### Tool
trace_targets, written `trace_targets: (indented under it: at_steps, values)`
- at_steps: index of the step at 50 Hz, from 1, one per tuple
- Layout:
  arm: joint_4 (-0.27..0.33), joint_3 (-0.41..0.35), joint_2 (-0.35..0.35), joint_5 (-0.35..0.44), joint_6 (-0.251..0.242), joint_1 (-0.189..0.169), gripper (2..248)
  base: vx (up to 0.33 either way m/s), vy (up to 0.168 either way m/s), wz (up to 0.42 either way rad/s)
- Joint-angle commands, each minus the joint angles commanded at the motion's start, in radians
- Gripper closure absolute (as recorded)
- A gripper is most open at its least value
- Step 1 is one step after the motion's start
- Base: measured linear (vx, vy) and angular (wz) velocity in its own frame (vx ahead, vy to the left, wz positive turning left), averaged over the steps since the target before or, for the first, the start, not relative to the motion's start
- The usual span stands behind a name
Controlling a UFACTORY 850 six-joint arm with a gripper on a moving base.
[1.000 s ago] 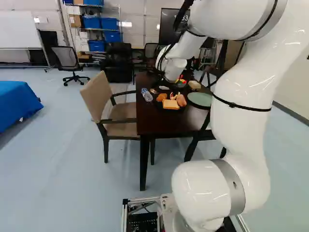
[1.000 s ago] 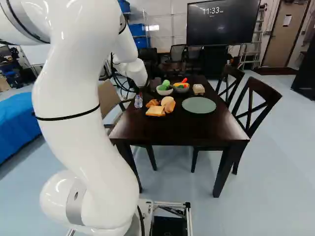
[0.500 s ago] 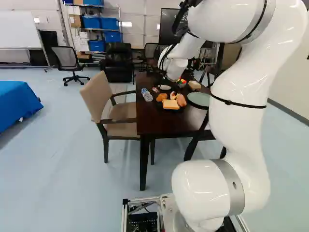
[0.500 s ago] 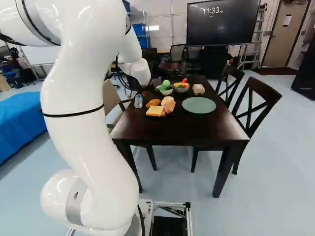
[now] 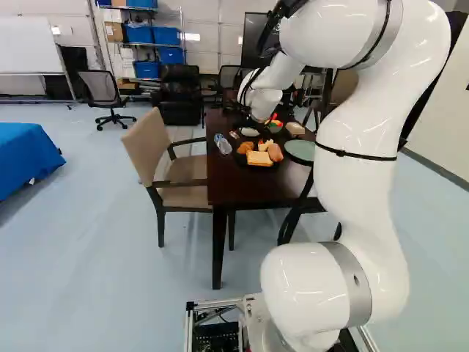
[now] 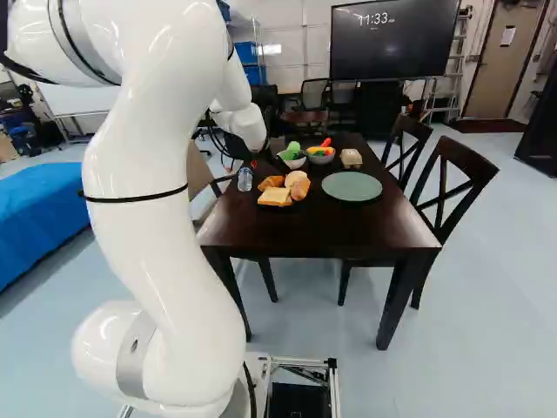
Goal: Move the croissant to the empty plate
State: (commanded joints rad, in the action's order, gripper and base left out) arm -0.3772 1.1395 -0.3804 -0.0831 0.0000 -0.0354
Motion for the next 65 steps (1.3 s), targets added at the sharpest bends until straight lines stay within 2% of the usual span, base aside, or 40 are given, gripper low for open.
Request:
trace_targets:
  at_steps: [33,65]
  values:
    - [0.0,0.0,-0.001,0.0,0.0,0.0,3,0.0,0.0,0.0]
    - [0.0,0.012,-0.054,0.0,0.0,0.0,3,0.0,0.0,0.0]
